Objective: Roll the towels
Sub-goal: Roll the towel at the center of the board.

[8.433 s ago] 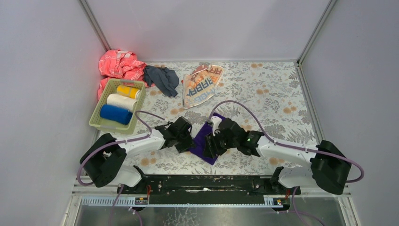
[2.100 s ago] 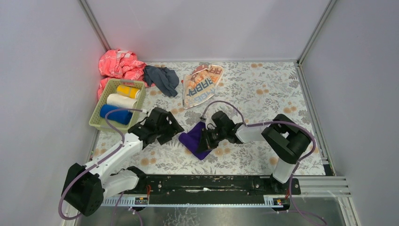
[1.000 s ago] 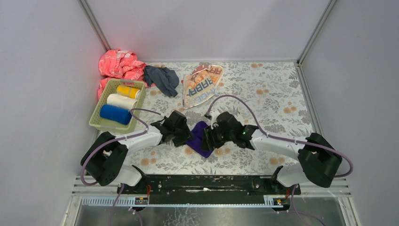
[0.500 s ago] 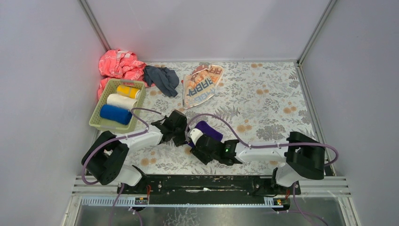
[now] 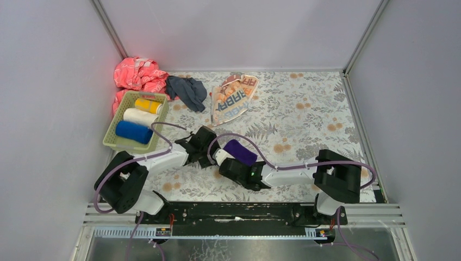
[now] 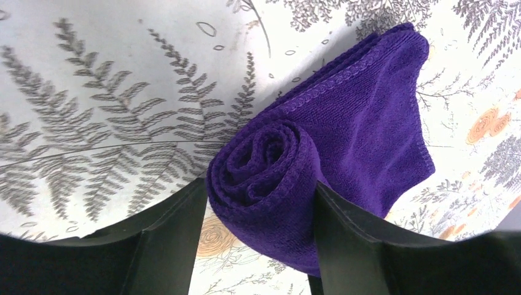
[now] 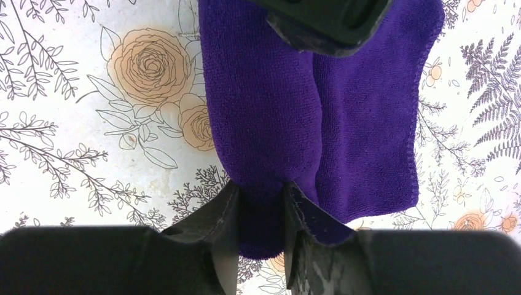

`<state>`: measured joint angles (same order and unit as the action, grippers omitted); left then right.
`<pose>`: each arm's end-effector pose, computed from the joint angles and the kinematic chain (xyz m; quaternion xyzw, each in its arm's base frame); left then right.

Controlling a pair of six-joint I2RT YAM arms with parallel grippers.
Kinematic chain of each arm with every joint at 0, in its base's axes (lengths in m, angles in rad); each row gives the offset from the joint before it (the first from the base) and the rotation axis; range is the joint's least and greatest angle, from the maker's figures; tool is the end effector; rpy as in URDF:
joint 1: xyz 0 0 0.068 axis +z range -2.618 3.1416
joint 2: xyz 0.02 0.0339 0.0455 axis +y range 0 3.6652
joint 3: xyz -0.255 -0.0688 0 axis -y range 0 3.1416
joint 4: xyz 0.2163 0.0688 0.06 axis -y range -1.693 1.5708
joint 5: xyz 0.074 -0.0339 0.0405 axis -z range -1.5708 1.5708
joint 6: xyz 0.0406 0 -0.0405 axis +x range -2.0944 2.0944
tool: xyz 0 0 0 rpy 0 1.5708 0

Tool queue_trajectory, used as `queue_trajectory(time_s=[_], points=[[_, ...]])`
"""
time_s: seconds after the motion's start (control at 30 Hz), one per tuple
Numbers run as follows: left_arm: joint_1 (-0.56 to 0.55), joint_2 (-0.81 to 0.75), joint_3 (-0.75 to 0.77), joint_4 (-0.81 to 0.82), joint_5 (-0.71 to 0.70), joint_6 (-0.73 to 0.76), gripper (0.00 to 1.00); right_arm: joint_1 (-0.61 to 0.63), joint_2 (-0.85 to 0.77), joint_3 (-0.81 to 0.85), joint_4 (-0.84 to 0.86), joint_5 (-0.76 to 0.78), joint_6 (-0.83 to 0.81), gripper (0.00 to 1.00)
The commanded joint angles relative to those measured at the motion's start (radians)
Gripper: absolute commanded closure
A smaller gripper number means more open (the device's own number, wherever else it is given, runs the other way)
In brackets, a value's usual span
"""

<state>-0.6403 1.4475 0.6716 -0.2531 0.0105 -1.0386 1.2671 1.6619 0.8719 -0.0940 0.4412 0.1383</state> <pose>0.1955 -0.1462 0.1597 -0.1892 0.9448 -0.2025 0.1750 0.1087 0.2890 0.1704 -0.4292 0.8157 0.0551 0.3839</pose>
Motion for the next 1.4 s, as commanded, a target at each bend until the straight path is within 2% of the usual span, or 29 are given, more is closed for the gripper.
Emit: queue_trajectory(time_s=[0.0, 0.17, 0.37, 0.5, 0.7, 0.9, 0.97, 1.07, 1.23, 1.37], points=[[0.017, -0.066, 0.019, -0.118, -0.096, 0.035, 0.37, -0.006, 0.016, -0.015, -0.065, -0.188, 0.072, 0.76], [0.022, -0.167, 0.041, -0.186, -0.139, 0.031, 0.28, -0.081, -0.066, -0.059, 0.024, -0.436, 0.186, 0.91], [0.022, -0.267, 0.048, -0.259, -0.149, 0.028, 0.23, -0.246, -0.111, -0.197, 0.241, -0.758, 0.388, 0.94], [0.019, -0.301, 0.020, -0.245, -0.093, 0.006, 0.23, -0.356, -0.090, -0.286, 0.413, -0.934, 0.536, 0.93], [-0.026, -0.234, 0.025, -0.132, -0.011, -0.016, 0.25, -0.452, 0.039, -0.400, 0.746, -1.149, 0.763, 0.93], [-0.051, -0.081, 0.067, -0.094, -0.012, 0.007, 0.33, -0.511, 0.148, -0.489, 0.982, -1.202, 0.931, 0.92], [-0.053, -0.045, 0.058, -0.078, -0.009, 0.010, 0.38, -0.519, 0.146, -0.494, 0.969, -1.191, 0.932, 0.89], [-0.055, -0.007, 0.033, -0.055, -0.002, 0.007, 0.45, -0.518, 0.080, -0.477, 0.854, -1.151, 0.870, 0.82], [-0.059, 0.025, 0.003, -0.038, -0.015, 0.007, 0.50, -0.496, -0.152, -0.357, 0.366, -0.955, 0.600, 0.59], [-0.059, 0.050, -0.004, -0.038, -0.019, 0.015, 0.50, -0.435, -0.302, -0.274, 0.118, -0.746, 0.458, 0.44]])
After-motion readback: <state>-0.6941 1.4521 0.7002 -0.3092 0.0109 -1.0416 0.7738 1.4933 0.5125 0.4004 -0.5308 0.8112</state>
